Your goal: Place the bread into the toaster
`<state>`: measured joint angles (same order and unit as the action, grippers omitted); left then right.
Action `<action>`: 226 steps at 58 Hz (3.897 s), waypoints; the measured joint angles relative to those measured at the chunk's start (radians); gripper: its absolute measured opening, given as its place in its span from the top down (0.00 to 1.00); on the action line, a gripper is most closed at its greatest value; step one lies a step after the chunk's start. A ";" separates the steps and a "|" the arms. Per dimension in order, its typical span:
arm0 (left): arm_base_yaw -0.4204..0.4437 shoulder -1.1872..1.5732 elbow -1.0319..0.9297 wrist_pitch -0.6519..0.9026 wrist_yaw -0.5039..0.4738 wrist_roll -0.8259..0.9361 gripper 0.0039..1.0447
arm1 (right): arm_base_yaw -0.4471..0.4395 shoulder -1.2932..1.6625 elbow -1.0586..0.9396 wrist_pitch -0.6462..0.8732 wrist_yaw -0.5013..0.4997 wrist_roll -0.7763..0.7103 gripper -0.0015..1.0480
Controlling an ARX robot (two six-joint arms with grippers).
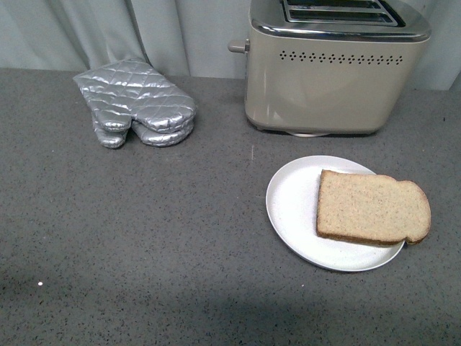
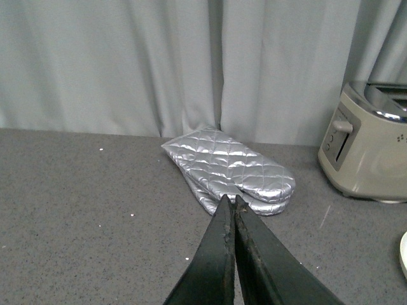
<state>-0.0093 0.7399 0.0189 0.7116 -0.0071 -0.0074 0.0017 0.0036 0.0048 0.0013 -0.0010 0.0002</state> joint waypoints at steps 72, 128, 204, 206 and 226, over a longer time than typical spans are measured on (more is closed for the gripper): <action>0.007 -0.560 -0.001 -0.529 0.004 0.000 0.97 | 0.000 0.000 0.000 0.000 0.000 0.000 0.09; 0.007 -0.736 -0.001 -0.711 0.005 0.001 0.04 | -0.144 1.058 0.264 0.270 -0.134 -0.080 0.09; 0.007 -0.736 -0.001 -0.711 0.005 0.002 0.06 | -0.058 2.034 0.844 0.098 -0.406 0.225 0.42; 0.007 -0.736 -0.001 -0.711 0.005 0.002 0.06 | -0.055 2.036 0.850 0.084 -0.395 0.225 0.51; 0.007 -0.736 -0.001 -0.711 0.005 0.002 0.06 | -0.053 2.023 0.871 0.000 -0.376 0.225 0.99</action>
<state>-0.0025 0.0040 0.0181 0.0006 -0.0017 -0.0051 -0.0509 2.0270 0.8753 0.0010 -0.3767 0.2249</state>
